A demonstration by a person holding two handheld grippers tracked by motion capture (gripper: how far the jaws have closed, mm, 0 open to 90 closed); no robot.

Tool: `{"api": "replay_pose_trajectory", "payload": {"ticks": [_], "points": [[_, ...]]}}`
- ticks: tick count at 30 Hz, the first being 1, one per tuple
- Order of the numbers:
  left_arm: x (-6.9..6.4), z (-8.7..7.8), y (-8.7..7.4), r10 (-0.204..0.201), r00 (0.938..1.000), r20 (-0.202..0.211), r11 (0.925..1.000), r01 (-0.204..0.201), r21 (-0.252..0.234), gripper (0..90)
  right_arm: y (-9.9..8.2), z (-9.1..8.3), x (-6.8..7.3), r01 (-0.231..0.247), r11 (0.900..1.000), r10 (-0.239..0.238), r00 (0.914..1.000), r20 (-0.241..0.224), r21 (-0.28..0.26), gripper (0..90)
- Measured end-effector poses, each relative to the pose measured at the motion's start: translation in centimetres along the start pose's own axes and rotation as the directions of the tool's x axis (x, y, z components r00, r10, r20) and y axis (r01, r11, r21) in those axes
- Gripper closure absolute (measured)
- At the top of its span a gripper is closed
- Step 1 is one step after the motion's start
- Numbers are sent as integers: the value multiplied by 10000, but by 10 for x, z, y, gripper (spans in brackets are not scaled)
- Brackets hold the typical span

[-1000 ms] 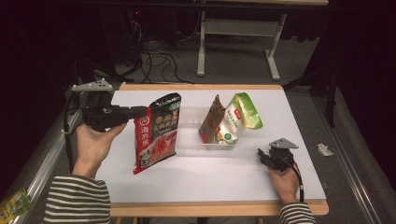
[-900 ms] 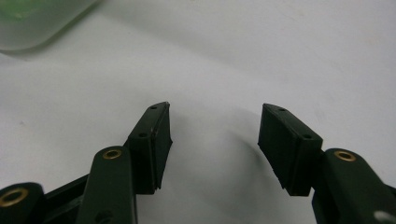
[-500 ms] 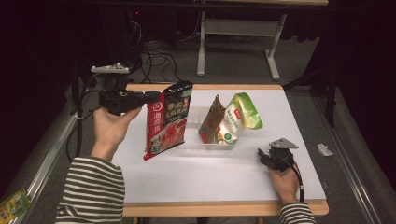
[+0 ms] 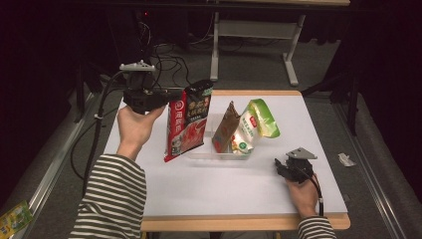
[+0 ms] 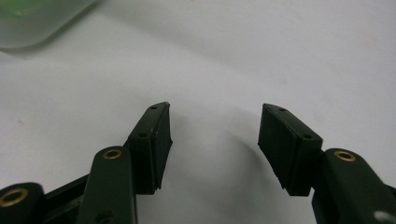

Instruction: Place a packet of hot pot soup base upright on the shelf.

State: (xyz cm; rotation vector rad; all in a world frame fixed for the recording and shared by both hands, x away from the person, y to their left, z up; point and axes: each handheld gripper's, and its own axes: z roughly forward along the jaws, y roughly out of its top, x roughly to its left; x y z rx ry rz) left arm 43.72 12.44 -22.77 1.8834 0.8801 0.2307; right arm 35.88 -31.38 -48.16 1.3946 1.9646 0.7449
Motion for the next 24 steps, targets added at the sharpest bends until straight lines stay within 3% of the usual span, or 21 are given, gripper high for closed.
{"api": "replay_pose_trajectory", "payload": {"ticks": [19,22,24], "points": [[10,46,3,-635,9969,-455,9959,604,-667,900,0,0,0,106,9999,-106,9999,31,-76,446],[8,55,1,-525,9975,-483,9957,486,-784,899,0,0,0,122,9999,-122,9999,44,-87,446],[7,62,-1,-440,9975,-550,9973,406,-606,897,0,0,0,99,9999,-99,9999,46,-76,446]]}}
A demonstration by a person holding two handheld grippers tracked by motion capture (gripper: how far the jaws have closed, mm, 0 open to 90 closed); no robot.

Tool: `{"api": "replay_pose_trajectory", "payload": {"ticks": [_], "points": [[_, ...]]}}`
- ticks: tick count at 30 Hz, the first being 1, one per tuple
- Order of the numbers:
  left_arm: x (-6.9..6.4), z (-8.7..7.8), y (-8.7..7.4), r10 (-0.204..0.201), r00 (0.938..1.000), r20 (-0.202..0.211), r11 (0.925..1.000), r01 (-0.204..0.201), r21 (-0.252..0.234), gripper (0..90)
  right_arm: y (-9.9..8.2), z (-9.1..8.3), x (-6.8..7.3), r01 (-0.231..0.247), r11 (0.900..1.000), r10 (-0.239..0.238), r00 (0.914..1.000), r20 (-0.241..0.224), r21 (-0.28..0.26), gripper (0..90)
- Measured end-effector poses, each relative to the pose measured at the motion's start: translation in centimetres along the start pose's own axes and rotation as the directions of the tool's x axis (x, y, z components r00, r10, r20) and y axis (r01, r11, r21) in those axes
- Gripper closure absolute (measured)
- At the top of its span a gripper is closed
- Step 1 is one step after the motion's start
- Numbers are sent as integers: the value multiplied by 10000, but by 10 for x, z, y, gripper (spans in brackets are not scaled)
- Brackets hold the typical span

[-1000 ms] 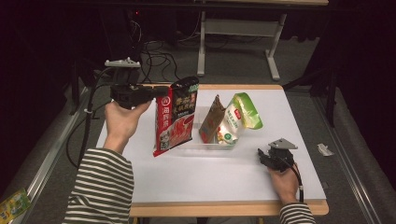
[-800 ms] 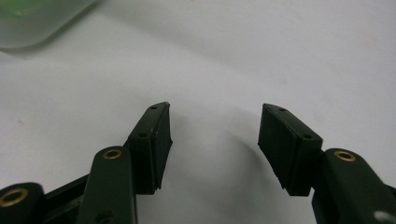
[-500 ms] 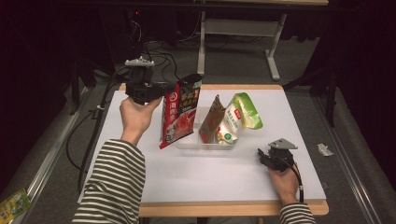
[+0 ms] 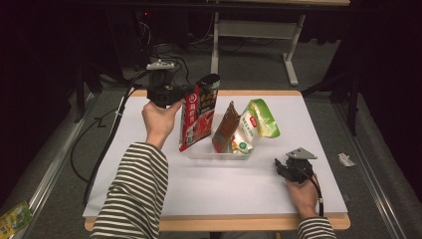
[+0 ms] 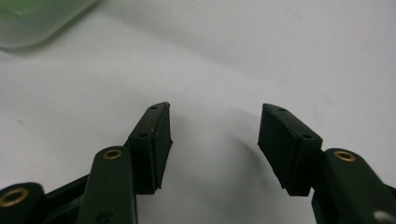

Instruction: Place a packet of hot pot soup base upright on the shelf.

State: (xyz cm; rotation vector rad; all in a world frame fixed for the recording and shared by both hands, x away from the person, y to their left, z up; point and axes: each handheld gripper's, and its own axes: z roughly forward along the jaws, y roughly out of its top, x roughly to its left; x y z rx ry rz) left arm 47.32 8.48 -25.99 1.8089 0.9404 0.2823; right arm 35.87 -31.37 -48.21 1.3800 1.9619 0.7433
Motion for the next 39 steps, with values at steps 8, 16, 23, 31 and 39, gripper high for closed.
{"api": "replay_pose_trajectory", "payload": {"ticks": [8,16,23,31,39], "points": [[2,17,-25,133,9998,169,9994,-138,327,863,0,0,0,-7,10000,7,10000,32,-10,446],[7,13,-26,429,9990,-91,9967,-422,689,727,0,0,1,-3,10000,4,10000,51,-31,446],[10,20,-35,550,9979,-355,9905,-500,1283,603,0,0,0,-18,10000,18,10000,-14,1,446],[8,25,-55,938,9946,-449,9743,-824,2094,545,0,0,0,2,10000,-2,10000,14,-2,446],[9,19,-80,1135,9925,-450,9562,-968,2762,524,0,0,1,28,10000,-28,10000,47,6,446]]}}
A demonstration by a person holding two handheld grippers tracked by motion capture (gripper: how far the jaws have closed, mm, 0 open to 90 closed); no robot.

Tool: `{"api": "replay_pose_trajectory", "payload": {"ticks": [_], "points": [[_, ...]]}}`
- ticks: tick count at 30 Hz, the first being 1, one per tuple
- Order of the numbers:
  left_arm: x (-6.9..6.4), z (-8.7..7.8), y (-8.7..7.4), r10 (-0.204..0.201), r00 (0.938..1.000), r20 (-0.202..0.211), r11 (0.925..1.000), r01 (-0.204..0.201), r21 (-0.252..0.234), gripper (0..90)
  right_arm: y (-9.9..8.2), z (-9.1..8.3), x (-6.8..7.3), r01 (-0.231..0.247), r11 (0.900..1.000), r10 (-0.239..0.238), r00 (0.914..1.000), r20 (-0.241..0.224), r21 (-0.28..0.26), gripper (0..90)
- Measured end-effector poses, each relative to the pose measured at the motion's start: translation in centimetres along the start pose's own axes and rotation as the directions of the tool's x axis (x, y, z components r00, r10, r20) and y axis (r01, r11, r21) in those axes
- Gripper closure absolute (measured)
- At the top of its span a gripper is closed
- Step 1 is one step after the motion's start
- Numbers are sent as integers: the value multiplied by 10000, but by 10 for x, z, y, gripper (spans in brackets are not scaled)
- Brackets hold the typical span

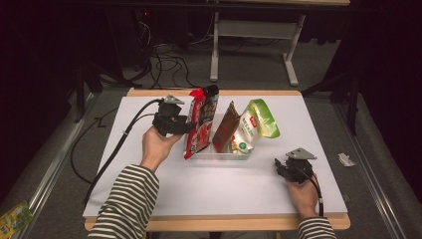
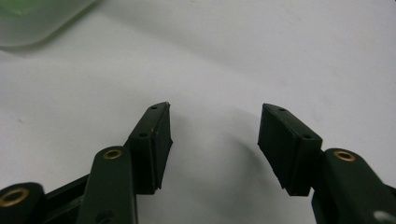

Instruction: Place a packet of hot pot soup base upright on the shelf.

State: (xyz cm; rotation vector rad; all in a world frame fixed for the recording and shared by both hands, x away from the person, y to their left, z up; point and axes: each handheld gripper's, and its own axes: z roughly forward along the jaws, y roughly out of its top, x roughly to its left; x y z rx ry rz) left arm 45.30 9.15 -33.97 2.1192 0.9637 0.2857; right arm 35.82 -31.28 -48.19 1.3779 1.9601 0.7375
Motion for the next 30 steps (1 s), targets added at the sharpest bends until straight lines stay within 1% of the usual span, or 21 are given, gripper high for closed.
{"api": "replay_pose_trajectory", "payload": {"ticks": [3,6,10,12,16,19,24,26,30], "points": [[0,1,-10,-18,10000,89,9997,16,230,521,0,0,1,-7,10000,8,10000,40,-29,446],[-3,4,-19,124,9999,54,9984,-127,548,533,0,0,1,-7,10000,7,10000,46,-26,446],[-9,8,-29,504,9987,-107,9934,-490,1037,556,0,0,1,63,10000,-62,10000,71,-56,446],[-10,9,-33,616,9980,-154,9913,-594,1173,566,0,0,1,41,10000,-41,10000,61,-40,446],[-9,9,-40,593,9982,30,9896,-592,1308,592,0,0,1,35,10000,-35,10000,57,-39,446],[-10,8,-42,709,9975,-23,9883,-699,1357,606,0,0,1,40,10000,-40,10000,61,-40,446],[-10,9,-42,699,9975,-31,9892,-689,1294,638,0,0,1,81,10000,-80,9999,80,-58,447],[-12,8,-43,765,9970,110,9900,-772,1179,699,0,0,1,106,9999,-106,9999,78,-50,446],[-12,10,-43,775,9970,77,9906,-779,1122,705,0,0,1,125,9999,-125,9999,74,-5,447]]}}
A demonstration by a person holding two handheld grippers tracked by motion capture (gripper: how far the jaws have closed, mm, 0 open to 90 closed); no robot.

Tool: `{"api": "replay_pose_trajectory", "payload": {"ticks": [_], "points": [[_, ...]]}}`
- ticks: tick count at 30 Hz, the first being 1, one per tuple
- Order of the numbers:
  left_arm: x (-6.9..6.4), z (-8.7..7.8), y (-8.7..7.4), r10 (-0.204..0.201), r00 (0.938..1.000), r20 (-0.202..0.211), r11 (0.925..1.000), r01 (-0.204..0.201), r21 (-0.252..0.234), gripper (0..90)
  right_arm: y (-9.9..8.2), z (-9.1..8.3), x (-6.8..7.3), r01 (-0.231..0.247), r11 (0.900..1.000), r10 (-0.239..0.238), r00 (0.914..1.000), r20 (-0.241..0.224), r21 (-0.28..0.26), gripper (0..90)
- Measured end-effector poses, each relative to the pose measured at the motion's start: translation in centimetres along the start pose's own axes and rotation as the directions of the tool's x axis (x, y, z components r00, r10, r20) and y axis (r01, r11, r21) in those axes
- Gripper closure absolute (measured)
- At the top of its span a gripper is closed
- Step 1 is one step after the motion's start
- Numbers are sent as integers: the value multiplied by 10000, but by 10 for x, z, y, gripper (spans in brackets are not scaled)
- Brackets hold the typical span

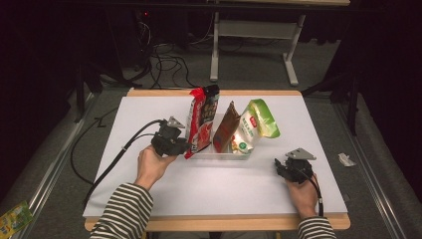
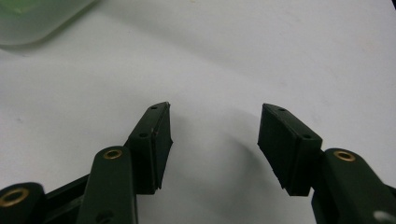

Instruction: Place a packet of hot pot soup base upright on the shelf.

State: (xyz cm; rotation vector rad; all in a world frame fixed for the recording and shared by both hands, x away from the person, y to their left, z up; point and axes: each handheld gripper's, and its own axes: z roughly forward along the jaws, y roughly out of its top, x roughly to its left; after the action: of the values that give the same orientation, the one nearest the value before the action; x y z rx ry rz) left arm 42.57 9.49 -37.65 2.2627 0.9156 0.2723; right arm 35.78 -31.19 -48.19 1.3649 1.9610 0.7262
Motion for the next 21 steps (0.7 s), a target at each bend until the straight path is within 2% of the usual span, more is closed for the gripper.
{"api": "replay_pose_trajectory", "payload": {"ticks": [10,21], "points": [[-2,5,-1,49,10000,-70,10000,-50,-57,722,0,0,0,20,10000,-20,10000,33,-2,447],[-6,13,-3,245,9996,-144,9994,-242,248,762,0,0,1,28,10000,-28,10000,74,-65,447]]}}
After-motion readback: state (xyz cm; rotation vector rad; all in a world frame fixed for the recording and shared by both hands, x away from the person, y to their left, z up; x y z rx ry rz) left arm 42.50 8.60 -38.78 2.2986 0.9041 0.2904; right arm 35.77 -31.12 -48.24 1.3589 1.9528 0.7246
